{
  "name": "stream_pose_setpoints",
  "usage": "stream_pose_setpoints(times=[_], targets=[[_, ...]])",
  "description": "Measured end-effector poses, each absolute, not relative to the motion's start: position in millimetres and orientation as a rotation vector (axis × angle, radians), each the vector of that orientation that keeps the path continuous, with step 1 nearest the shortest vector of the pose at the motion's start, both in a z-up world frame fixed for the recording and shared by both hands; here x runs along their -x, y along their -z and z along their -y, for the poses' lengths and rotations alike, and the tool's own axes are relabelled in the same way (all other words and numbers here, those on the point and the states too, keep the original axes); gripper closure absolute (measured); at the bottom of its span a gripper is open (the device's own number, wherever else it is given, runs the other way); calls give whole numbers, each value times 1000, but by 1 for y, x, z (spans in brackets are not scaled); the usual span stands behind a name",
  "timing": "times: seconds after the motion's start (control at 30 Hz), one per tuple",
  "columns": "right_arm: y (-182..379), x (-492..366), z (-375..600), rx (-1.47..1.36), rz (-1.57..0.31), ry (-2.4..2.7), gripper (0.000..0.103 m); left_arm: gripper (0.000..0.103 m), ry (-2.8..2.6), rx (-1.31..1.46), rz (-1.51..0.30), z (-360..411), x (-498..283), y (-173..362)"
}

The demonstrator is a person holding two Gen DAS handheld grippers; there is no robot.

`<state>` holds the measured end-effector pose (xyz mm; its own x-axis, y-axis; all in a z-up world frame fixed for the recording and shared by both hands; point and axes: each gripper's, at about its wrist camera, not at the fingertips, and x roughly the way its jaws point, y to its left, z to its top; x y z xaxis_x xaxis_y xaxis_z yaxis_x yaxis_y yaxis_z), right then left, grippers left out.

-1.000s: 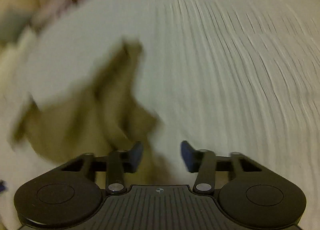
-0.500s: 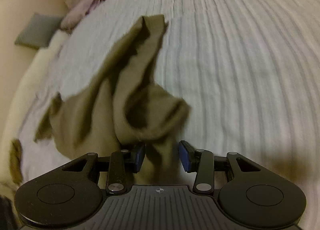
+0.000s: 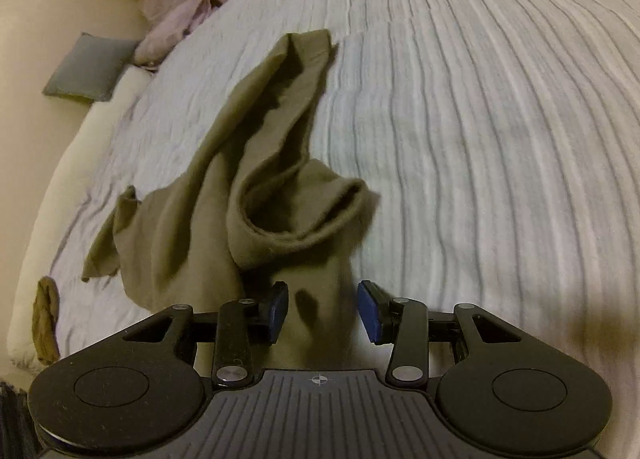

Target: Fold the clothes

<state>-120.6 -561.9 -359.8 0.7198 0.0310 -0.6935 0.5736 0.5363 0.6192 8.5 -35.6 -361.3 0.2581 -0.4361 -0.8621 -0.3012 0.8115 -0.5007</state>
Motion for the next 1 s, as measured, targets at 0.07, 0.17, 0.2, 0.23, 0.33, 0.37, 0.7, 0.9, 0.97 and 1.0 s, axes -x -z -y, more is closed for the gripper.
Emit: stream_pose_setpoints(times=[0.07,0.17,0.2,0.23,0.33,0.37,0.7,0.9,0.97,1.0], targets=[[352,132,564,-974,-679,402,61,46,106,672,-1323,38,-10,365],[340,150,568,-988,-624,467,103,73,122,646,-1316,41,-16,367],[336,155,570,-992,-606,489,103,79,129,632,-1316,42,-18,367],[332,161,571,-996,-587,511,103,87,136,618,-1316,43,-21,367],[320,178,575,-1008,-531,576,103,94,165,546,-1336,48,-31,357],[316,184,576,-1011,-512,597,103,94,178,513,-1342,52,-35,353],[243,389,511,-1133,-294,949,103,98,484,274,-1184,99,-73,270],[308,448,436,-1425,-580,997,96,94,571,4,-1156,133,-72,276],[317,454,425,-1406,-622,1027,64,92,525,4,-1193,124,-70,288],[319,458,425,-1414,-581,1049,43,89,497,17,-1205,117,-69,292]])
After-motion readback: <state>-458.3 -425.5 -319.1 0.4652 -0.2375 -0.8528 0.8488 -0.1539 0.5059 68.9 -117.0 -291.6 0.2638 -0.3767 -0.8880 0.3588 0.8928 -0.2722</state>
